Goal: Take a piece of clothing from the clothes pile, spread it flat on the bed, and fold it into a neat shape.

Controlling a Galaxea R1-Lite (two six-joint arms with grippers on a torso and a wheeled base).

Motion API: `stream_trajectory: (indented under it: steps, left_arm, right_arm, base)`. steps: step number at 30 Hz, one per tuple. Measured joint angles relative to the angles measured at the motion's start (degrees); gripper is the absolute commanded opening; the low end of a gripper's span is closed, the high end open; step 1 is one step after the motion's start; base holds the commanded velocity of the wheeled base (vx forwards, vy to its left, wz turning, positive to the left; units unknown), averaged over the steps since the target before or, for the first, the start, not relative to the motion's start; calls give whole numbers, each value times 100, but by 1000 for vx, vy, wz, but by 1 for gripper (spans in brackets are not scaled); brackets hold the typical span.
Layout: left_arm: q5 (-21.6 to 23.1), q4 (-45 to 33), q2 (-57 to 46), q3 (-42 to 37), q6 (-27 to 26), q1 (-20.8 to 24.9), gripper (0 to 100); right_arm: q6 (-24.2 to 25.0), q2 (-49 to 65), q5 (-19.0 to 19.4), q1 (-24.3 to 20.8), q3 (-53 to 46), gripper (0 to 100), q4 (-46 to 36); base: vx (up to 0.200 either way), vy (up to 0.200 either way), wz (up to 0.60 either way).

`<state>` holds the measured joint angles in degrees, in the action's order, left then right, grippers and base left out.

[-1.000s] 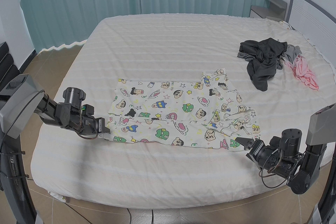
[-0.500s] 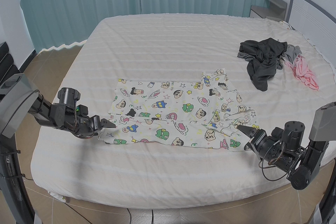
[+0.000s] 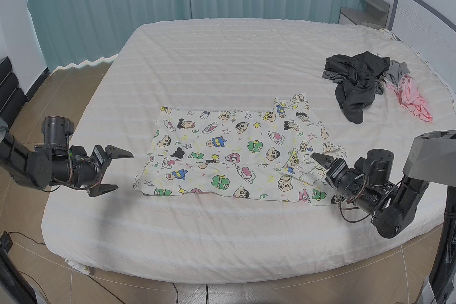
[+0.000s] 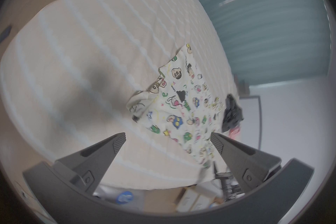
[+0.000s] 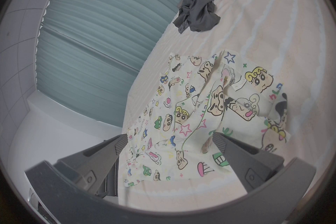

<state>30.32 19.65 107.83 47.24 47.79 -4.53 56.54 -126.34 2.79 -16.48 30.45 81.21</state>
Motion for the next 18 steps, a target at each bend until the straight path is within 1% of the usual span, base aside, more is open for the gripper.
stream_trajectory:
  steps: [2,5,8,12,18]
  left_arm:
    - [-18,265,-394,-372,585,11,100]
    - [-99,541,-833,-840,1024,35,100]
    - [-218,936,-1182,-1241,1145,79,100]
    - [-402,1347,-1381,-1474,1165,110,100]
    - [-500,1546,-1419,-1642,1167,129,100]
  right_arm:
    - [-5,-144,-11,2,160,100,-129]
    - [-11,-323,-23,37,312,100,-217]
    - [-16,-555,-17,135,472,100,-241]
    - [-24,-806,-4,254,621,100,-190]
    - [0,-1090,24,391,833,100,-146]
  base:
    - [0,0,0]
    - [0,0,0]
    - [0,0,0]
    - [0,0,0]
    - [0,0,0]
